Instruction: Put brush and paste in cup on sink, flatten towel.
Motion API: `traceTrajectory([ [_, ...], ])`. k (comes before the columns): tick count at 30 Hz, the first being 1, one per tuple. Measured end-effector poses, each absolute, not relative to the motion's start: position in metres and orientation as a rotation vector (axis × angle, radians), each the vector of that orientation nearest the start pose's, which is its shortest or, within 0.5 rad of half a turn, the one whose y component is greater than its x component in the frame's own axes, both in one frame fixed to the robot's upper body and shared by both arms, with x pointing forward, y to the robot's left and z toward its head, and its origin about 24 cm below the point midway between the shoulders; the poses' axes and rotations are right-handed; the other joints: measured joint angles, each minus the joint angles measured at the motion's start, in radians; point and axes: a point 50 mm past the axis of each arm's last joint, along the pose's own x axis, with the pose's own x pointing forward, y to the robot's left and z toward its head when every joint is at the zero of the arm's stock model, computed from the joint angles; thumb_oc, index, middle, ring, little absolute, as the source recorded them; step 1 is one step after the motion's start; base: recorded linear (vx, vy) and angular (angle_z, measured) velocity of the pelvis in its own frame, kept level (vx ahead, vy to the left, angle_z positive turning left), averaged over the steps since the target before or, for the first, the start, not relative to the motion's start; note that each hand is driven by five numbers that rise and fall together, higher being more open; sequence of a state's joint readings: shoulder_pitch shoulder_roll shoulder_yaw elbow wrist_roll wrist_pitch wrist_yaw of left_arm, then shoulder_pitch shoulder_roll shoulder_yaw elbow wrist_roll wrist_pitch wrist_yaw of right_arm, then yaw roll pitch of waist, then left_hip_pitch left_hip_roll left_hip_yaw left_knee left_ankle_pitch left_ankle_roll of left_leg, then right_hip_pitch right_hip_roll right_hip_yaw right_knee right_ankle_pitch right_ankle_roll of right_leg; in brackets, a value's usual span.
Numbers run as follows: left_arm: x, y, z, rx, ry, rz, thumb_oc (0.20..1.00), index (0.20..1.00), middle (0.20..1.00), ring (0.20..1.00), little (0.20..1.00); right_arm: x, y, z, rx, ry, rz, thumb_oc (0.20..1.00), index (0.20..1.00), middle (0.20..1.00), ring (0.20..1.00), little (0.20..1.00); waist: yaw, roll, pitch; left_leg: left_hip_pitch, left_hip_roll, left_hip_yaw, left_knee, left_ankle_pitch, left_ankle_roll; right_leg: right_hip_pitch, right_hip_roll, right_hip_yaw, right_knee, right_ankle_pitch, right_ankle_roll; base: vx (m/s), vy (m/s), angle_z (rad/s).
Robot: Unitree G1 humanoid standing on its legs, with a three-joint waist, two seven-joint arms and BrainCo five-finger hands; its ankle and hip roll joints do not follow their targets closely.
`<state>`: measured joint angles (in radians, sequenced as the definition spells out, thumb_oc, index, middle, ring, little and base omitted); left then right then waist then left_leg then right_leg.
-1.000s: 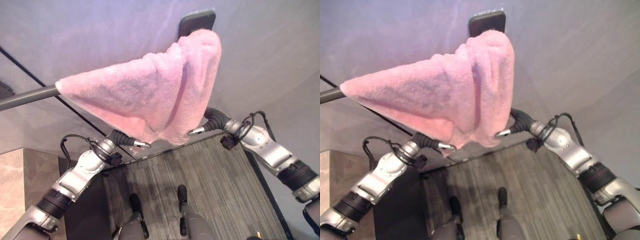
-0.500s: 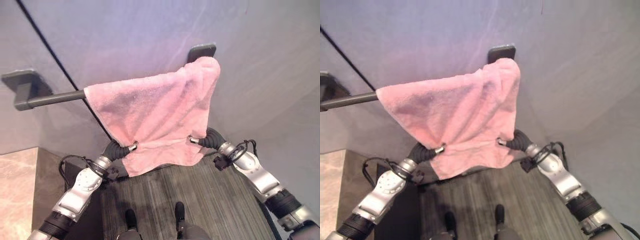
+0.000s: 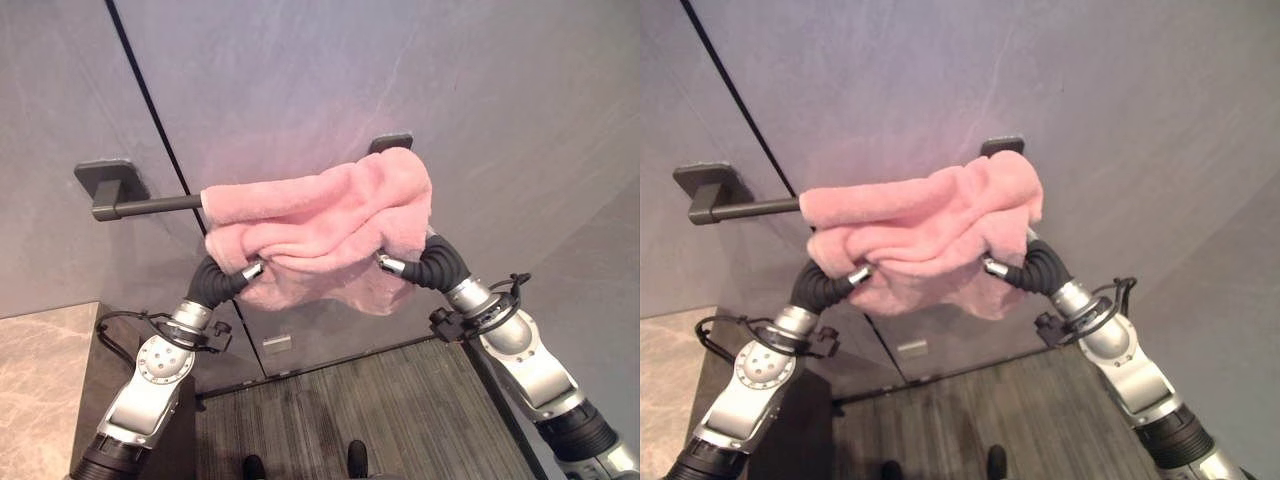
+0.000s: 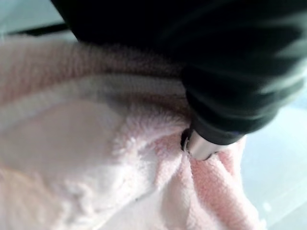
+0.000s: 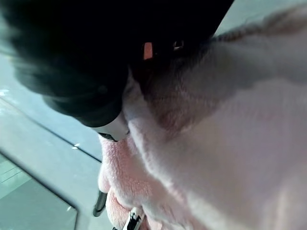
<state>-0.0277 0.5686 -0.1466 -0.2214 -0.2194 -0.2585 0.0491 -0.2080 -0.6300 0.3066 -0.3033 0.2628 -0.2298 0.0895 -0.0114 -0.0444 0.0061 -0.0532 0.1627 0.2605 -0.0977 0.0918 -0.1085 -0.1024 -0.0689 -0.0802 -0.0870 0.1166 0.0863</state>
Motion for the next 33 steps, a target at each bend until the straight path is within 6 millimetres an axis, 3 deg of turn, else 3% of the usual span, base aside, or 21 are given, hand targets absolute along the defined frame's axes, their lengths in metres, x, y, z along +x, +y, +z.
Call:
traceTrajectory([
  [4, 0.238, 0.204, 0.129, 0.281, -0.445, -0.099, 0.200, 0.200, 0.200, 0.200, 0.200, 0.246, -0.124, 0.155, -0.321, -0.536, 0.628, 0.200, 0.200, 0.200, 0.200, 0.200, 0.018, -0.007, -0.006, 0.001, 0.000, -0.005, 0.001, 0.000, 0.000, 0.005, 0.000, -0.010, 0.000, 0.000, -0.001, 0.00, 0.005, 0.06],
  [8, 0.222, 0.218, 0.112, 0.294, -0.374, -0.025, 0.200, 0.200, 0.200, 0.200, 0.200, 0.246, -0.121, 0.142, -0.448, -0.506, 0.643, 0.200, 0.200, 0.200, 0.200, 0.200, 0.048, -0.012, -0.009, 0.004, -0.001, -0.007, 0.004, 0.000, 0.000, 0.011, -0.002, -0.011, 0.000, -0.003, 0.001, 0.00, 0.004, 0.03],
  [10, 0.219, 0.219, 0.102, 0.294, -0.336, -0.012, 0.200, 0.200, 0.200, 0.200, 0.200, 0.250, -0.118, 0.129, -0.428, -0.455, 0.640, 0.200, 0.200, 0.200, 0.200, 0.200, 0.060, -0.013, -0.010, 0.011, -0.001, -0.007, 0.004, 0.000, 0.000, 0.019, -0.002, -0.012, 0.000, -0.005, 0.002, -0.01, 0.000, 0.02],
  [11, 0.219, 0.220, 0.075, 0.291, -0.225, -0.009, 0.200, 0.200, 0.200, 0.200, 0.200, 0.259, -0.116, 0.091, -0.406, -0.294, 0.624, 0.200, 0.200, 0.200, 0.200, 0.200, 0.068, -0.007, -0.014, 0.017, -0.001, -0.011, 0.000, -0.009, 0.001, 0.027, -0.003, -0.014, -0.001, -0.010, 0.004, -0.01, 0.006, 0.06],
  [12, 0.219, 0.219, 0.050, 0.286, -0.116, -0.019, 0.200, 0.200, 0.200, 0.200, 0.200, 0.259, -0.115, 0.072, -0.429, -0.201, 0.630, 0.200, 0.200, 0.200, 0.200, 0.200, 0.074, -0.002, -0.014, 0.016, -0.002, -0.011, 0.000, -0.010, -0.001, 0.026, -0.004, -0.014, -0.003, -0.010, 0.003, 0.00, 0.010, 0.05],
  [14, 0.215, 0.216, 0.022, 0.309, 0.013, -0.047, 0.200, 0.200, 0.200, 0.200, 0.200, 0.257, -0.118, 0.056, -0.464, -0.134, 0.629, 0.200, 0.200, 0.200, 0.200, 0.200, 0.074, 0.002, -0.011, 0.015, -0.001, -0.010, 0.000, -0.010, -0.001, 0.023, -0.003, -0.014, -0.002, -0.012, 0.000, 0.00, 0.000, 0.00],
  [19, 0.222, 0.201, 0.032, 0.317, -0.040, -0.102, 0.200, 0.200, 0.200, 0.200, 0.200, 0.250, -0.131, 0.054, -0.449, -0.135, 0.527, 0.200, 0.200, 0.200, 0.200, 0.200, 0.039, 0.012, -0.011, 0.020, -0.001, -0.007, 0.000, -0.007, 0.004, 0.027, -0.003, -0.014, 0.000, -0.010, 0.001, 0.00, 0.001, -0.01],
  [20, 0.223, 0.200, 0.032, 0.318, -0.039, -0.108, 0.260, 0.260, 0.260, 0.260, 0.260, 0.251, -0.132, 0.055, -0.448, -0.138, 0.521, 0.200, 0.200, 0.200, 0.200, 0.200, 0.035, 0.014, -0.010, 0.021, -0.001, -0.007, 0.000, -0.007, 0.003, 0.027, -0.003, -0.013, 0.000, -0.010, 0.000, 0.00, 0.009, -0.04],
  [21, 0.224, 0.199, 0.031, 0.317, -0.038, -0.110, 1.000, 1.000, 1.000, 1.000, 1.000, 0.251, -0.132, 0.055, -0.448, -0.139, 0.516, 0.890, 0.890, 0.890, 0.890, 0.890, 0.032, 0.014, -0.010, 0.022, -0.001, -0.006, 0.000, -0.006, 0.003, 0.028, -0.003, -0.013, 0.000, -0.009, 0.000, -0.01, 0.007, -0.03],
  [22, 0.225, 0.199, 0.029, 0.319, -0.031, -0.111, 1.000, 1.000, 1.000, 1.000, 1.000, 0.251, -0.133, 0.054, -0.445, -0.136, 0.505, 1.000, 1.000, 1.000, 1.000, 1.000, 0.026, 0.014, -0.010, 0.025, -0.001, -0.005, 0.001, -0.006, 0.002, 0.030, -0.002, -0.012, 0.000, -0.009, 0.000, 0.00, 0.005, -0.05],
  [24, 0.229, 0.202, 0.005, 0.394, 0.080, -0.121, 1.000, 1.000, 1.000, 1.000, 1.000, 0.254, -0.140, 0.032, -0.444, -0.038, 0.464, 1.000, 1.000, 1.000, 1.000, 1.000, 0.023, 0.018, -0.018, 0.036, 0.001, -0.002, 0.004, -0.009, 0.001, 0.038, -0.001, -0.011, 0.000, -0.010, 0.000, 0.00, 0.003, -0.05],
  [33, 0.204, 0.222, -0.035, 0.552, 0.316, -0.121, 1.000, 1.000, 1.000, 1.000, 1.000, 0.239, -0.179, -0.003, -0.398, 0.161, 0.300, 1.000, 1.000, 1.000, 1.000, 1.000, 0.013, 0.020, -0.018, 0.058, 0.001, 0.020, -0.001, -0.020, 0.006, 0.048, 0.000, 0.014, -0.008, -0.016, 0.005, 0.00, 0.003, -0.06],
])
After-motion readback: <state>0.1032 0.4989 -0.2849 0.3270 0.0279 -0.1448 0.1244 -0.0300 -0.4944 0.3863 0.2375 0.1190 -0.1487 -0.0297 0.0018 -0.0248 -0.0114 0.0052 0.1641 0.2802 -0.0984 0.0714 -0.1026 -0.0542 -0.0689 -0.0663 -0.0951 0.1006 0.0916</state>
